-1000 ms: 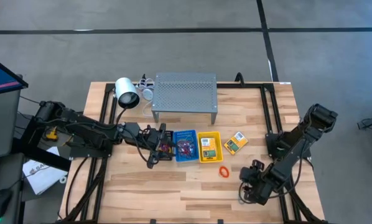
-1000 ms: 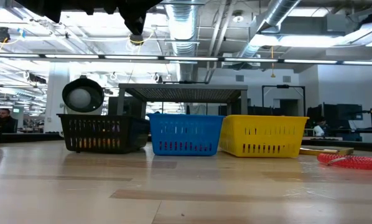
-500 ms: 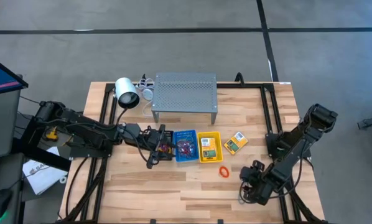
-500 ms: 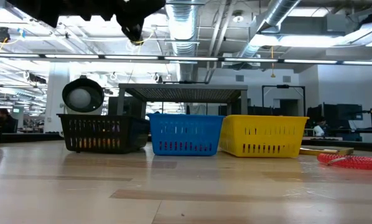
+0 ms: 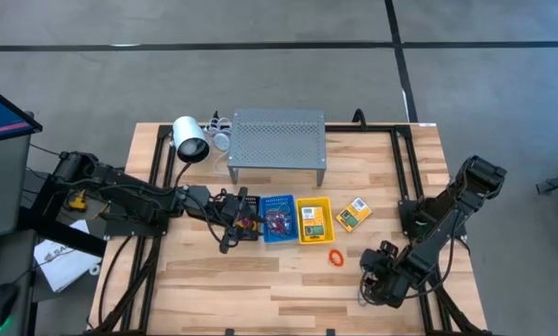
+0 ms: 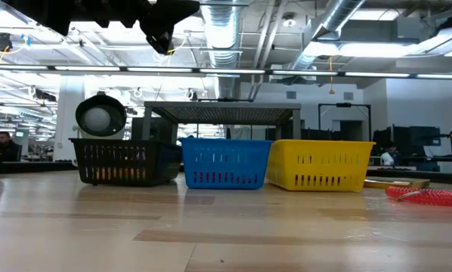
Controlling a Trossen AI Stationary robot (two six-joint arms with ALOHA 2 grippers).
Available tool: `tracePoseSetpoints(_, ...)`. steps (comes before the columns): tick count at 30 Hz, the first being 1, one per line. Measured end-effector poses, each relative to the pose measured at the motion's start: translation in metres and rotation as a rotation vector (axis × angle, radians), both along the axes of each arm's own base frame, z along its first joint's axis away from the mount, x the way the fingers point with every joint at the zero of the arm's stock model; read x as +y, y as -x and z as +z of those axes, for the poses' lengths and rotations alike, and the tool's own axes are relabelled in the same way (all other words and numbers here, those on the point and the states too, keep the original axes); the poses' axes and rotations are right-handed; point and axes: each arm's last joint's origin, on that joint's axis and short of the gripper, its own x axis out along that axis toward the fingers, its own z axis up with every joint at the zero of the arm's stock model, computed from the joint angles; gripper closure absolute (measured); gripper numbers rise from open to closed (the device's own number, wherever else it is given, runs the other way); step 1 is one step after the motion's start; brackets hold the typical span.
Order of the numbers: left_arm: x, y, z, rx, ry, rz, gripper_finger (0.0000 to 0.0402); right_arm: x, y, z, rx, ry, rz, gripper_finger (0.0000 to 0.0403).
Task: Pick & Place Office Desk Supplies
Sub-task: Put the blue rubber band into the blue basket
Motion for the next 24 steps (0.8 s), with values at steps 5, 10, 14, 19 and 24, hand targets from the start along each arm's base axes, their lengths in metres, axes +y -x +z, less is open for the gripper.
tracePoseSetpoints(5,0.000,0.000,0.000,0.000,0.000,0.000,0.0243,0.004,0.006,0.000,-0.042,0.010,-0.027,0.0145)
tracePoseSetpoints(10,0.000,0.000,0.000,0.001,0.000,0.000,0.0243,0.006,0.009,0.001,-0.057,0.009,-0.057,0.0145)
tracePoseSetpoints(14,0.000,0.000,0.000,0.001,0.000,0.000,0.0243,0.008,0.007,-0.007,-0.044,0.031,-0.061,0.0152)
tracePoseSetpoints(19,0.000,0.000,0.000,0.001,0.000,0.000,0.0243,0.012,0.000,-0.023,-0.031,0.057,-0.044,0.0173)
tracePoseSetpoints(24,0.000,0.000,0.000,0.001,0.000,0.000,0.0243,0.012,0.001,-0.018,-0.047,0.043,-0.043,0.0187)
